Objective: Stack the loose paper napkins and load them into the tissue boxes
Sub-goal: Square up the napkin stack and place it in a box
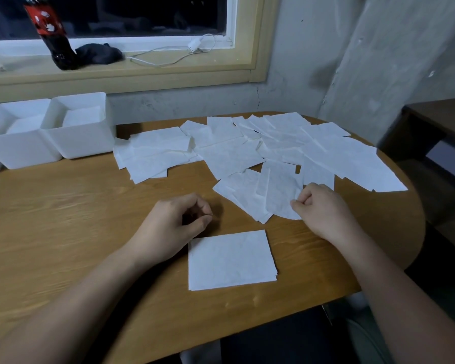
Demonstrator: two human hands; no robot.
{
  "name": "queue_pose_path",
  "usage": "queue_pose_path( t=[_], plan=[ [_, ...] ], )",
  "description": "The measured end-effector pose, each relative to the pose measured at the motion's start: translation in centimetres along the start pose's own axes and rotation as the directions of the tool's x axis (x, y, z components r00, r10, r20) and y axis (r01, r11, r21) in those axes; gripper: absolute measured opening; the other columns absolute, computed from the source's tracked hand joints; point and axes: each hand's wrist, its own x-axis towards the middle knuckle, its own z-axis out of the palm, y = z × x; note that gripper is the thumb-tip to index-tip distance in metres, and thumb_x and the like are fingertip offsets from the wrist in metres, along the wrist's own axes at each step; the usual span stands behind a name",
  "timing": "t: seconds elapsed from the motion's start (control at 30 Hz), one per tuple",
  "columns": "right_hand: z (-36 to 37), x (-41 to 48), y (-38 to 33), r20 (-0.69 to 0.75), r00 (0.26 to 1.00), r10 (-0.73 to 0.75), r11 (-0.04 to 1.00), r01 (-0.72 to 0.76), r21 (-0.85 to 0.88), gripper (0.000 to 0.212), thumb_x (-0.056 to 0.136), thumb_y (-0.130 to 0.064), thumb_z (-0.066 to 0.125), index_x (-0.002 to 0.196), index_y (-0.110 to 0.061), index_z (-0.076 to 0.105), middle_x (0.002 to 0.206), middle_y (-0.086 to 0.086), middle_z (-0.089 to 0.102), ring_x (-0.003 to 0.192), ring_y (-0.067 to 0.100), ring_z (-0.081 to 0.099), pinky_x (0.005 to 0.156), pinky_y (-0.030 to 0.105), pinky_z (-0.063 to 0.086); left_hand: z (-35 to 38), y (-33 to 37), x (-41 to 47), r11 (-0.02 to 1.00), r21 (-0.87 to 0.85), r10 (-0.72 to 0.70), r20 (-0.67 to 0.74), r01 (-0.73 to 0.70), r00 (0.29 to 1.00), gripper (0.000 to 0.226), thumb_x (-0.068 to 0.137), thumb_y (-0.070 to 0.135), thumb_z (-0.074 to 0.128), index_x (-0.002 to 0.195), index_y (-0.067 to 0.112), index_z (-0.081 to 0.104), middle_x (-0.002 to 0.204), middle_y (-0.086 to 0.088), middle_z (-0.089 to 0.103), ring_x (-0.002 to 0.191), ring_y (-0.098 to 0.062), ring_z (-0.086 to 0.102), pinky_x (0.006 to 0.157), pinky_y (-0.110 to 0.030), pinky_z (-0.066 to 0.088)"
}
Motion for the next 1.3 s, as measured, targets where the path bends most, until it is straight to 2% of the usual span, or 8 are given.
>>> queue_pose_path(
  t=[0.13,0.4,0.53,0.7,0.8,0.93,1.07,1.3],
  plan=[
    [0.6,-0.5,-0.2,-0.076,0.994,-0.084,0.996,0.086,0.034,0.013,0.1,-0.023,0.069,0.089,-0.019,0.064,0.09,-0.006,0.06,0.082,0.015,0.062,0.083,0.045,0.057,0.0,0.0,0.0,1.0,-0.004,-0.006,-0.003,0.006,1.0,0.014,0.098,0.021,0.078,0.095,0.035,0.073,0.092,0.015,0.075,0.092,-0.012,0.071,0.077,-0.015,0.048],
    [-2.2,-3.2,-3.0,-0.263,0.917,-0.299,0.934,0.338,0.119,0.01,0.103,-0.022,0.07,0.104,-0.02,0.06,0.086,-0.008,0.066,0.076,0.008,0.066,0.062,0.033,0.061,-0.2,0.6,-0.2,0.997,-0.083,0.004,-0.073,-0.01,0.997,0.017,0.097,0.02,0.079,0.104,0.033,0.072,0.089,0.011,0.074,0.088,-0.016,0.069,0.074,-0.013,0.046],
    [-4.7,-5.0,-5.8,-0.178,0.92,-0.35,0.884,0.387,0.261,0.02,0.098,-0.02,0.075,0.104,-0.03,0.059,0.089,-0.015,0.066,0.092,0.005,0.066,0.071,0.023,0.055,-0.5,0.9,0.0,0.987,-0.163,-0.024,-0.122,0.004,0.992,0.025,0.096,0.022,0.08,0.113,0.037,0.068,0.1,0.007,0.074,0.093,-0.019,0.069,0.075,-0.02,0.051],
    [-5.9,-6.7,-8.3,0.057,0.873,-0.485,0.825,0.434,0.361,0.025,0.094,-0.011,0.077,0.105,-0.026,0.061,0.086,-0.008,0.073,0.076,0.007,0.068,0.063,0.022,0.048,-1.4,1.6,-0.4,0.889,-0.447,-0.107,0.008,0.099,0.994,0.04,0.098,0.03,0.078,0.135,0.036,0.063,0.13,0.007,0.072,0.123,-0.018,0.067,0.099,-0.035,0.054],
    [-5.6,-6.9,-8.5,0.124,0.862,-0.492,0.81,0.401,0.428,0.024,0.093,-0.011,0.079,0.105,-0.025,0.063,0.087,-0.008,0.075,0.08,0.003,0.07,0.068,0.015,0.048,-1.8,1.8,-0.6,0.768,-0.613,-0.121,0.146,0.186,0.982,0.031,0.097,0.02,0.078,0.126,0.022,0.071,0.124,-0.009,0.077,0.119,-0.031,0.071,0.107,-0.05,0.053],
    [-3.7,-6.4,-7.7,0.22,0.891,-0.397,0.789,0.209,0.578,0.028,0.096,-0.019,0.079,0.116,-0.03,0.062,0.094,-0.002,0.078,0.091,0.017,0.077,0.084,0.044,0.061,-2.8,1.3,-0.5,0.801,-0.543,-0.161,0.209,0.251,0.965,0.015,0.092,0.017,0.083,0.098,0.006,0.074,0.103,-0.027,0.076,0.094,-0.046,0.072,0.093,-0.055,0.056],
    [-1.8,-6.5,-6.4,0.34,0.907,-0.248,0.741,-0.048,0.67,0.032,0.096,-0.024,0.08,0.122,-0.029,0.063,0.094,0.002,0.08,0.073,0.012,0.071,0.075,0.036,0.056,-3.7,1.0,-0.1,0.847,-0.44,-0.206,0.245,0.299,0.947,0.019,0.09,0.012,0.086,0.094,0.001,0.07,0.092,-0.033,0.069,0.066,-0.024,0.057,0.064,-0.034,0.047],
    [0.8,-7.6,-5.0,0.234,0.964,-0.125,0.653,-0.098,0.751,0.023,0.097,-0.017,0.079,0.117,-0.024,0.069,0.087,0.012,0.076,0.071,0.033,0.071,0.071,0.038,0.056,-3.2,0.7,-0.1,0.818,-0.35,-0.296,0.427,0.458,0.854,0.023,0.088,0.011,0.088,0.103,0.005,0.072,0.095,-0.017,0.079,0.075,-0.024,0.072,0.062,-0.03,0.058]
  ],
)
